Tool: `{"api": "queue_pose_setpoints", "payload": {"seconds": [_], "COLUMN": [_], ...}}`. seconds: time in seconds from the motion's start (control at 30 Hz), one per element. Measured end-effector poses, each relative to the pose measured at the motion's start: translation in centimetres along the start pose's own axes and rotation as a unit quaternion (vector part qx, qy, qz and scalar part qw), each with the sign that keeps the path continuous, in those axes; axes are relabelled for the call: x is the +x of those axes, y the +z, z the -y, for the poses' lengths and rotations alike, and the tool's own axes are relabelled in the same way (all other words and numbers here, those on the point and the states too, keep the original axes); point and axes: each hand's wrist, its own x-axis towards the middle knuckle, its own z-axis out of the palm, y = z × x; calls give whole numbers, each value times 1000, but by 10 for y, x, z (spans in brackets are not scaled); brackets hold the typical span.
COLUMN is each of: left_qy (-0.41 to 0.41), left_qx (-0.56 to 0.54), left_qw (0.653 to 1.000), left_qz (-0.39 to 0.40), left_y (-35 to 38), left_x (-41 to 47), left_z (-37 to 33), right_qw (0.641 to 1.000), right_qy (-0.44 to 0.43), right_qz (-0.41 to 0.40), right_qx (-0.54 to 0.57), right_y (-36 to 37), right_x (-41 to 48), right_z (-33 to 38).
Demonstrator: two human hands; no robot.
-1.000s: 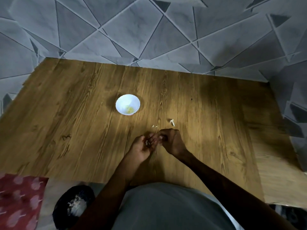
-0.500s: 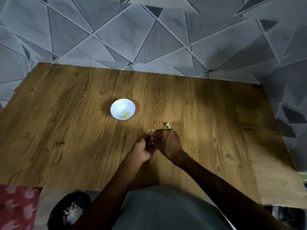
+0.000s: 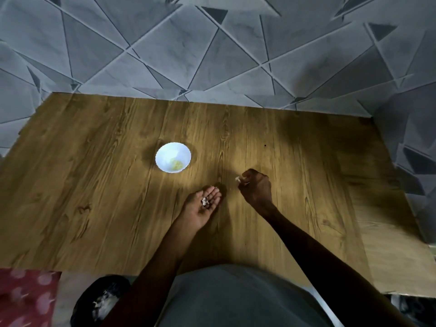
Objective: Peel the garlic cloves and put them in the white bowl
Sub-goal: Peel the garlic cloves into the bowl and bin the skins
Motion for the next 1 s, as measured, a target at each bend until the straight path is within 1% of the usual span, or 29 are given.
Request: {"api": "queue_pose_setpoints", "payload": {"seconds": [0.23, 0.43, 0.6, 0.77, 0.83, 0.93, 1.0], "left_qy": [-3, -6, -1, -2, 2, 2, 1], "left_qx": [23, 19, 32, 44, 48, 48, 47], "left_qw": [1000, 1000, 999, 999, 999, 999, 999], "left_qz": [-5, -6, 0, 3, 3, 2, 3], "left_y": [4, 2, 7, 3, 1, -2, -2], "left_x": [-4, -6, -12, -15, -15, -14, -14], "left_z": [3, 5, 9, 11, 10, 7, 5], "right_qw": [995, 999, 999, 992, 992, 994, 995], "right_qy": [21, 3, -42, -107, -104, -79, -67], "right_qz": [20, 24, 28, 46, 48, 42, 55], "right_qx": [-95, -34, 5, 38, 48, 56, 45], "right_y": [21, 17, 20, 19, 20, 18, 18], "right_x": [15, 14, 10, 2, 1, 1, 0], "right_z": [3, -5, -17, -24, -26, -25, -22]}}
